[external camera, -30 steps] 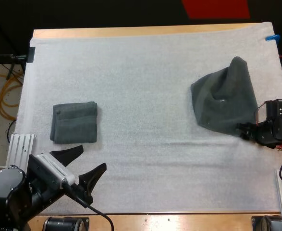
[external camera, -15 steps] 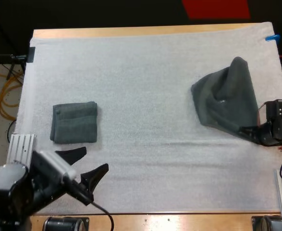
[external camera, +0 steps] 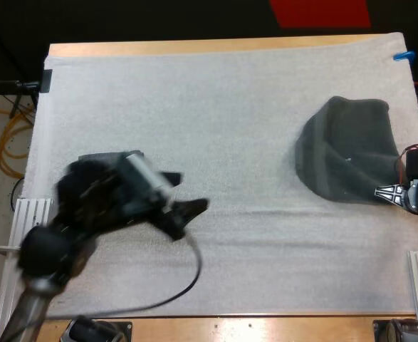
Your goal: Pick towel from pile fold and stack
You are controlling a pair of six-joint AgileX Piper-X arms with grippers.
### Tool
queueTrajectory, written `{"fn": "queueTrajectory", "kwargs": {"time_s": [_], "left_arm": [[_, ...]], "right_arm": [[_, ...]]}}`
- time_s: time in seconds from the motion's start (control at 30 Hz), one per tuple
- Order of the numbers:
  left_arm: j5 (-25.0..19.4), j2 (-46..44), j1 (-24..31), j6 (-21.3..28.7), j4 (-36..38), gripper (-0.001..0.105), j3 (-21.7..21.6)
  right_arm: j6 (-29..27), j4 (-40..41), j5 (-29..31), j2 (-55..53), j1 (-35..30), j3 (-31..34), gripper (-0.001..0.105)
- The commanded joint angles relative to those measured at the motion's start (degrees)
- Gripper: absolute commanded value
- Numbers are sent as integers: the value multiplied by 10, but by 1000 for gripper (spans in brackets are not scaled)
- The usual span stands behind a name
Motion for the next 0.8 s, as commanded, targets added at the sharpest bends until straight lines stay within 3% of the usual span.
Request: {"fn": "queueTrajectory", "kwargs": {"time_s": [0.0,0.13,0.23,0.4,0.77], "left_arm": [[-41,50,-70,-6,-60,70,0],[-139,169,-158,-10,-144,70,-2],[-174,260,-183,-30,-157,70,-26],[-176,383,-184,-72,-156,70,-100],[-129,555,-185,-77,-131,70,-239]], "right_arm": [[-3,5,8,-3,-4,2,0],[-3,14,8,-3,-4,2,0],[-3,14,8,-3,-4,2,0],[-3,18,8,-3,-4,2,0],[-3,19,-15,-3,-4,2,0]]}}
